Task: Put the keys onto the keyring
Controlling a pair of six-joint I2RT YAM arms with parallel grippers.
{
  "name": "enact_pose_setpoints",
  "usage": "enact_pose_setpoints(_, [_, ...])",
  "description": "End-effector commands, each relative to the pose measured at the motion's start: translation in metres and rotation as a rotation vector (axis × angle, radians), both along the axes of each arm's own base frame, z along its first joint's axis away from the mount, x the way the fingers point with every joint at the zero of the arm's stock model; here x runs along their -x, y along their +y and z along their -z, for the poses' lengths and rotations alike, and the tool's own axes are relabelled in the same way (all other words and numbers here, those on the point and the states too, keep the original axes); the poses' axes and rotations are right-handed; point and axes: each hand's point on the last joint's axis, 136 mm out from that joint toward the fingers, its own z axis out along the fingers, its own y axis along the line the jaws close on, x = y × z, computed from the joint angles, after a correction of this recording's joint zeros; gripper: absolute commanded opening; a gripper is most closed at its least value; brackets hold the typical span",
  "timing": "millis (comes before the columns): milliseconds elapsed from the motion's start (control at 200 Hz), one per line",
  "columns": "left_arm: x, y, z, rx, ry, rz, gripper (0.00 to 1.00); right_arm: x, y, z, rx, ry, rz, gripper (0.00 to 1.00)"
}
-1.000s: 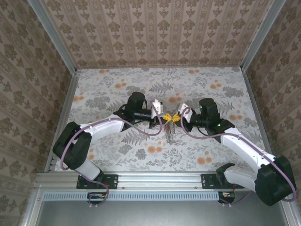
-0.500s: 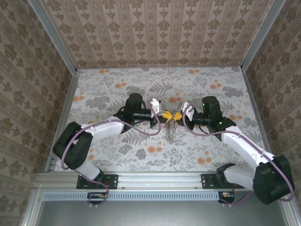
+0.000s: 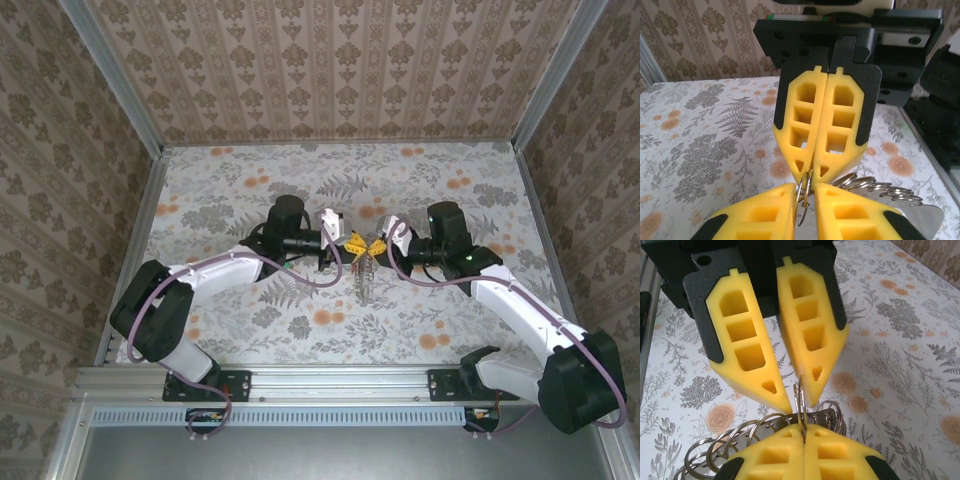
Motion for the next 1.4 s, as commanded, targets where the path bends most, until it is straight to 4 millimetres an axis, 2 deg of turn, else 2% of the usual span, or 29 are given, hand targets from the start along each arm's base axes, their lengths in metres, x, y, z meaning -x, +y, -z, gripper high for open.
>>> enact_pose_setpoints(0, [0.006,-0.001,-0.010,-0.050,-0.069,0.025,0.18,-0.002,0.000,-0.017,0.045,-0.053,0.004,0.00])
enact_pose_setpoints(240, [0.007,-0.003,0.002,-0.179,-0.104,0.041,0.18,0.001,0.002,-0.024,0.079,-0.066,0.008,0.00])
enact_pose_setpoints(420, [0.009,-0.001,0.006,-0.212,-0.116,0.060,0.11,0.003,0.004,-0.029,0.094,-0.077,0.004,0.00])
enact_pose_setpoints(635, [0.010,0.001,0.009,-0.236,-0.118,0.065,0.13,0.005,0.003,-0.032,0.096,-0.094,0.008,0.00])
enact_pose_setpoints(800, [0.010,-0.001,0.006,-0.220,-0.115,0.074,0.04,0.007,0.003,-0.030,0.097,-0.089,0.005,0.00])
enact_pose_setpoints(1020, [0.013,-0.005,-0.004,-0.167,-0.106,0.092,0.04,0.007,0.004,-0.025,0.103,-0.080,0.002,0.00])
enact_pose_setpoints(1055, [0.014,-0.006,-0.005,-0.162,-0.102,0.097,0.00,0.007,0.004,-0.025,0.103,-0.081,0.003,0.00])
enact_pose_setpoints(1210, [0.016,-0.005,-0.008,-0.139,-0.088,0.105,0.00,0.006,0.003,-0.020,0.113,-0.099,-0.001,0.00])
enact_pose_setpoints(1395, [0.019,-0.004,-0.025,-0.030,-0.080,0.120,0.00,0.003,-0.001,-0.008,0.107,-0.082,-0.001,0.13])
